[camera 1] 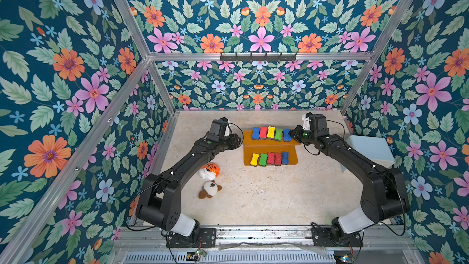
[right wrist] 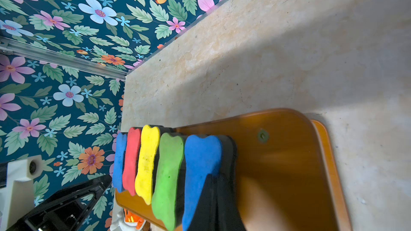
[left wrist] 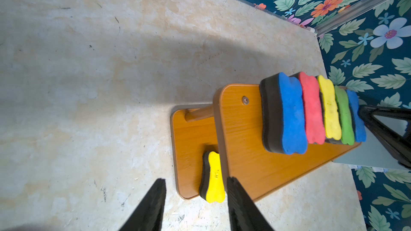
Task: Remove the whiteboard erasers from the shelf
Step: Pick up the whiteboard eraser from the shelf, then place the whiteboard eraser at the center of the board.
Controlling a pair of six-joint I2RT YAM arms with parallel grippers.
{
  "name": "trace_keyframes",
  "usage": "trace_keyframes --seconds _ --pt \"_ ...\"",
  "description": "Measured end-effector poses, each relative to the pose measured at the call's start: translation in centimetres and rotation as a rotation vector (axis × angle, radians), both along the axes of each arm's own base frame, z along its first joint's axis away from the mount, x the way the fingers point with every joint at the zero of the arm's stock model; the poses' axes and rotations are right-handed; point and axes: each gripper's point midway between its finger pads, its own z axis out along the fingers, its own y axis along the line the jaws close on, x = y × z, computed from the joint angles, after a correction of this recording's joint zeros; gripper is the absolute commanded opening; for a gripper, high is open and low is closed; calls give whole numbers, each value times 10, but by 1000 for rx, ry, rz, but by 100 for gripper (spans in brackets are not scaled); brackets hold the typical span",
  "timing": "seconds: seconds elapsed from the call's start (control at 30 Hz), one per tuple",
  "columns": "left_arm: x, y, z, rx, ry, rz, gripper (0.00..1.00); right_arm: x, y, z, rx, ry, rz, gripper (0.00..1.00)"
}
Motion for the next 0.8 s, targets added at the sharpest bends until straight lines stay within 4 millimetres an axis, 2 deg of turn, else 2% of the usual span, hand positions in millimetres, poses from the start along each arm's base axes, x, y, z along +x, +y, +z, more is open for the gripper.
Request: trace_keyframes --seconds 0.23,0.4,0.5,0.6,0.8 --pt "-3 2 7 -2 -11 3 50 -9 -7 23 14 -46 -31 0" --pt "-5 3 11 -5 -15 3 50 -26 -15 32 20 -71 -52 0" --pt "-6 3 13 -10 -19 4 50 -46 -21 32 26 -72 -69 0" --pt "-13 6 6 -9 0 7 50 -74 -21 26 29 -58 -71 0" --pt "-25 8 1 -23 18 9 50 -138 -14 -2 21 -14 -60 0"
